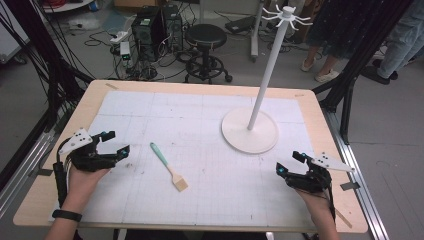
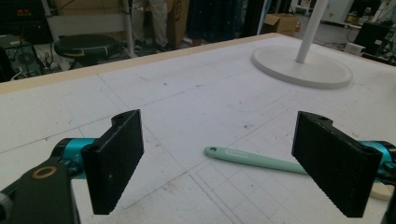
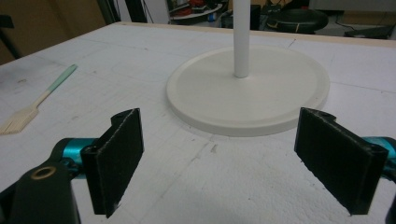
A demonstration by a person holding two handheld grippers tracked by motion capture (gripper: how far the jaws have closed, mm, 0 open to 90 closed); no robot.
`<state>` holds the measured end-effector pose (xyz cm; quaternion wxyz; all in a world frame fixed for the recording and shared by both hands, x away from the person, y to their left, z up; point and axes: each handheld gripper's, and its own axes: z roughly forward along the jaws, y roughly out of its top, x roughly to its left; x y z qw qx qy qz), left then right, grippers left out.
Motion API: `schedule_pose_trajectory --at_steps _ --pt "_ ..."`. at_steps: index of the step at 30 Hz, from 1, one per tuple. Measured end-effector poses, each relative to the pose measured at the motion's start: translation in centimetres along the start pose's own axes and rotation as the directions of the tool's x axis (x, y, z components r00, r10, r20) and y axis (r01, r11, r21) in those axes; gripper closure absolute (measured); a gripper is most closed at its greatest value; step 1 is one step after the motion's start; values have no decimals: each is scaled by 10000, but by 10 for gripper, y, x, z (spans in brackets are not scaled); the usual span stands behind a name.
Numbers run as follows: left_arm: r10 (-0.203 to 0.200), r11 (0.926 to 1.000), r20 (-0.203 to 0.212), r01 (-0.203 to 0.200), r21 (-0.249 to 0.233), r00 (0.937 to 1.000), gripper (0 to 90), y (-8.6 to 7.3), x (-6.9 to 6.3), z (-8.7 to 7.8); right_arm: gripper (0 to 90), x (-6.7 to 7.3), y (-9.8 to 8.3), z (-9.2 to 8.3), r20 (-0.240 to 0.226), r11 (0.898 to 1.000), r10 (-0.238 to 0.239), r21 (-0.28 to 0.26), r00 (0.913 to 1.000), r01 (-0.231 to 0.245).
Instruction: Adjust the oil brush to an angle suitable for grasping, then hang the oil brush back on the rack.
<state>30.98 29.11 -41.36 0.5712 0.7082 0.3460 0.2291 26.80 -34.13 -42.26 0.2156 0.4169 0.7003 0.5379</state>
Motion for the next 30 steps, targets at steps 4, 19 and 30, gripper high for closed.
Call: schedule_pose_trajectory --at_steps 4,19,30 --pt "39 10000 27 -39 72 10000 173 -1 1 1 149 2 2 0 -35 10000 66 -57 10000 -66" --pt "51 10000 -72 -51 -56 10000 173 0 1 -1 149 4 8 4 -253 10000 -9 -31 9997 8" --pt "135 9998 44 -136 144 9999 173 1 -1 -1 148 32 38 40 -1314 9975 -691 64 9889 706"
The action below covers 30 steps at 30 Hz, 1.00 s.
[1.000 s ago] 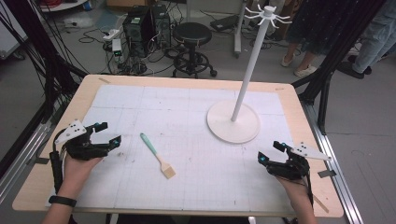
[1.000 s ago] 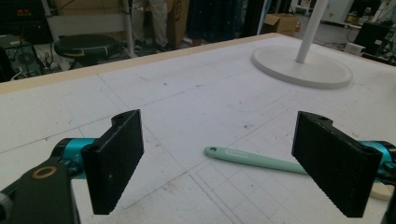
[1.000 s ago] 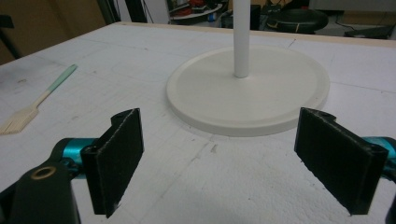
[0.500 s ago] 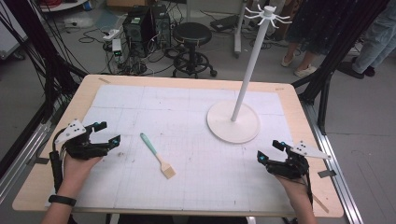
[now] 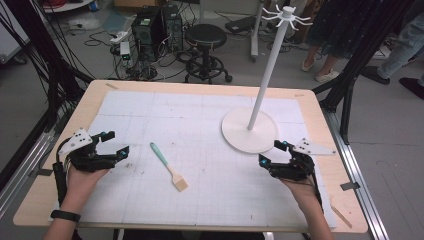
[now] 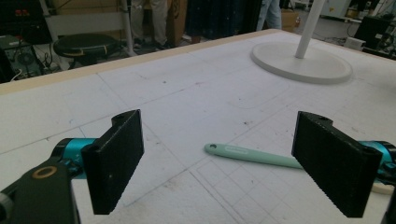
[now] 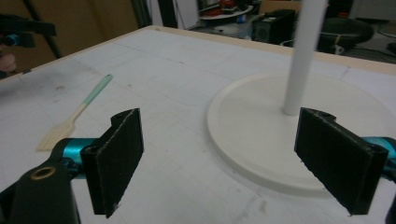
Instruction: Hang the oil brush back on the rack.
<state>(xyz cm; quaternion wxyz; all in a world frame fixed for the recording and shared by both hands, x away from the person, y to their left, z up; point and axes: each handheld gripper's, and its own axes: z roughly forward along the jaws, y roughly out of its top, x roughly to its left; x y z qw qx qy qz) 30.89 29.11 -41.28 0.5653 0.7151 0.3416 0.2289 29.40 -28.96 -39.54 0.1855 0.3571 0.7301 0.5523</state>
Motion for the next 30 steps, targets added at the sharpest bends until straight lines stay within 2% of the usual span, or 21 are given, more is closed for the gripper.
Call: schedule_pose_trajectory --at_steps 1,4,5,7,8,11,19,21,22,27,28,30 --pt "31 10000 36 -31 51 10000 173 0 0 0 148 0 0 0 0 10000 0 0 10000 0" --pt "113 9999 59 -113 90 9999 174 0 -2 0 148 13 9 21 -494 9997 -197 110 9986 202" --pt "110 9999 88 -110 93 9999 174 0 -2 0 148 13 9 21 -494 9997 -197 110 9986 202" --pt "72 9999 90 -73 97 9999 173 0 -3 0 148 21 14 36 -779 9988 -407 241 9961 427" --pt "77 9999 79 -77 88 9999 173 1 -3 0 148 21 14 36 -779 9988 -407 241 9961 427" --pt "28 10000 58 -28 33 10000 173 1 -2 -1 146 31 20 52 -1090 9976 -526 391 9926 572" --pt "-55 9999 14 56 -90 10000 173 0 0 0 144 53 28 93 -1774 9901 -838 965 9806 1021" --pt "-119 9998 -10 118 -155 9999 173 0 0 0 143 65 32 107 -2109 9900 -810 961 9742 1031" --pt "-126 9998 -17 126 -185 9999 173 1 0 -1 143 65 32 107 -2109 9900 -810 961 9742 1031" --pt "-152 9996 -21 152 -237 9999 173 1 1 -1 144 84 35 131 -2444 9832 -983 1262 9647 1322" --pt "-158 9996 -24 158 -221 9999 173 1 1 -1 144 91 35 141 -2585 9813 -991 1347 9609 1374" --pt "-169 9996 -35 168 -231 9999 173 1 1 -2 144 94 35 146 -2628 9805 -978 1398 9599 1382"
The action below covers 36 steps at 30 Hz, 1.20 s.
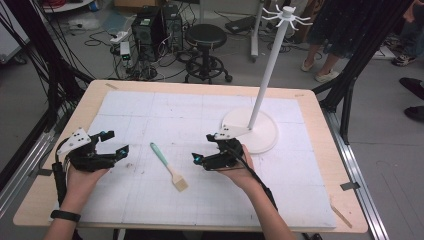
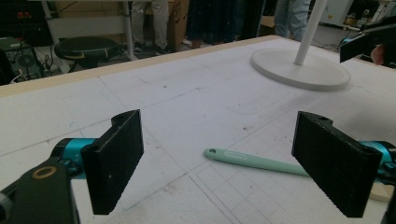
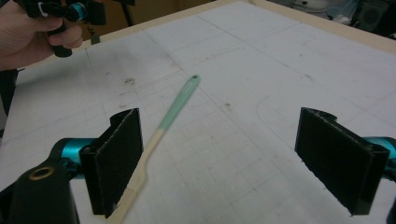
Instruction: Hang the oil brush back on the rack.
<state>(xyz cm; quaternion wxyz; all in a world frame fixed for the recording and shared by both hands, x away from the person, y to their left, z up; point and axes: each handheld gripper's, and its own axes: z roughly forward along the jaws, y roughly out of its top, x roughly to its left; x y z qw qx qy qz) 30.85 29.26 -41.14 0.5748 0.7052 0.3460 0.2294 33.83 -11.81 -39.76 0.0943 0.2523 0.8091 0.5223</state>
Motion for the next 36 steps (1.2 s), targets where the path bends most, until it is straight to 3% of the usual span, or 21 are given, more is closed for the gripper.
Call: schedule_pose_trajectory --at_steps 3,11,19,25,36 --pt "-6 10000 7 6 -36 10000 173 0 0 -1 144 9 2 21 -196 9997 -71 235 9998 75" --pt "5 9999 -14 -5 -111 10000 173 1 1 -3 152 25 2 52 -485 9966 -333 734 9983 368" --pt "-15 9999 14 15 -133 10000 173 2 0 -4 188 39 -4 75 -237 9907 -227 1336 9995 257" --pt "-13 9999 28 14 -116 10000 173 1 1 -3 359 44 -8 87 -209 9820 -257 1869 9995 291" --pt "76 10000 8 -76 -23 10000 178 1 0 -3 636 59 -14 99 -58 9583 -1053 2666 9944 1030"
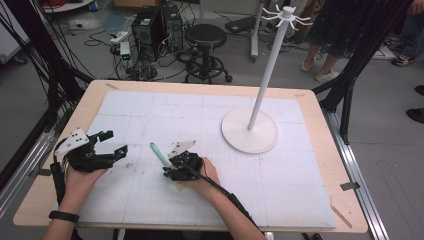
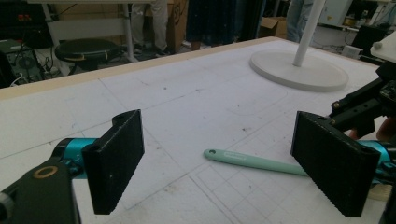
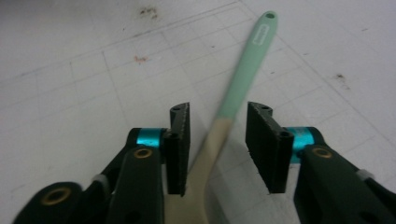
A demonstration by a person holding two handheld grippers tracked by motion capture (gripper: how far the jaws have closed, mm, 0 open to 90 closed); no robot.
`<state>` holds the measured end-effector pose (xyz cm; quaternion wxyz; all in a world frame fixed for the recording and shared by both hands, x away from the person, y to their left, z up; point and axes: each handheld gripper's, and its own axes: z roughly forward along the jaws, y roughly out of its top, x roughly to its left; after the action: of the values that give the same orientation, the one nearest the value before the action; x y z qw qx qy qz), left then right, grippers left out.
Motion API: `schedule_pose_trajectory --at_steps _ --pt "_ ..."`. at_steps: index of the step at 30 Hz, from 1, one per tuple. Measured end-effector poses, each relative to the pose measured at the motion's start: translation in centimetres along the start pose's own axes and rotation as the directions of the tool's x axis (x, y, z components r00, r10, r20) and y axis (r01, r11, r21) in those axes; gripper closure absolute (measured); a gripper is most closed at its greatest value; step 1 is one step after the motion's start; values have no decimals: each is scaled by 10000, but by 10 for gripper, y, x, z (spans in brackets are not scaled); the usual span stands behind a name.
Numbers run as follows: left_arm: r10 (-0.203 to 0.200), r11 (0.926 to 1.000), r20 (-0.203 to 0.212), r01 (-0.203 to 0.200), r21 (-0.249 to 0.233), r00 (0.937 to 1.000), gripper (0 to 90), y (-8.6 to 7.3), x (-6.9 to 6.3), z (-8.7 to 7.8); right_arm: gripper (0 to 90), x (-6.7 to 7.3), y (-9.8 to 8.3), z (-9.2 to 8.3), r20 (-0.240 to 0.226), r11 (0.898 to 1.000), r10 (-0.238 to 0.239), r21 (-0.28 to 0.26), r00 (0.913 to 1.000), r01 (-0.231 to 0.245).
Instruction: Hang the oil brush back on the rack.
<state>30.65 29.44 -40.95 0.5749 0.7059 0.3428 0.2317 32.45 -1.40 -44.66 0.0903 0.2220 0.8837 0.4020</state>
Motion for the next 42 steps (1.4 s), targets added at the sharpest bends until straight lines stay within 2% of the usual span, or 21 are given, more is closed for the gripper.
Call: schedule_pose_trajectory --at_steps 1,7,20,29,37,39,42 --pt "1 10000 -9 -1 7 10000 178 0 0 0 649 2 -1 1 136 9998 -196 105 9997 194" --pt "-3 10000 18 3 31 10000 179 0 -1 0 765 3 0 1 149 9996 229 185 9996 -231" --pt "42 10000 -52 -42 85 10000 182 0 -2 -1 800 -1 3 0 223 9953 888 375 9958 -896" --pt "47 9999 -31 -47 141 10000 184 0 -3 -1 808 6 6 1 725 9949 778 580 9943 -820" --pt "52 9999 -45 -52 107 10000 185 0 -2 -2 834 3 7 0 591 9956 692 587 9958 -727" --pt "20 10000 -40 -20 76 10000 185 0 -2 -2 834 1 6 -2 709 9964 574 575 9958 -615" --pt "66 9999 -68 -65 82 10000 185 0 -2 -2 834 -4 6 -6 679 9963 746 374 9949 -773"
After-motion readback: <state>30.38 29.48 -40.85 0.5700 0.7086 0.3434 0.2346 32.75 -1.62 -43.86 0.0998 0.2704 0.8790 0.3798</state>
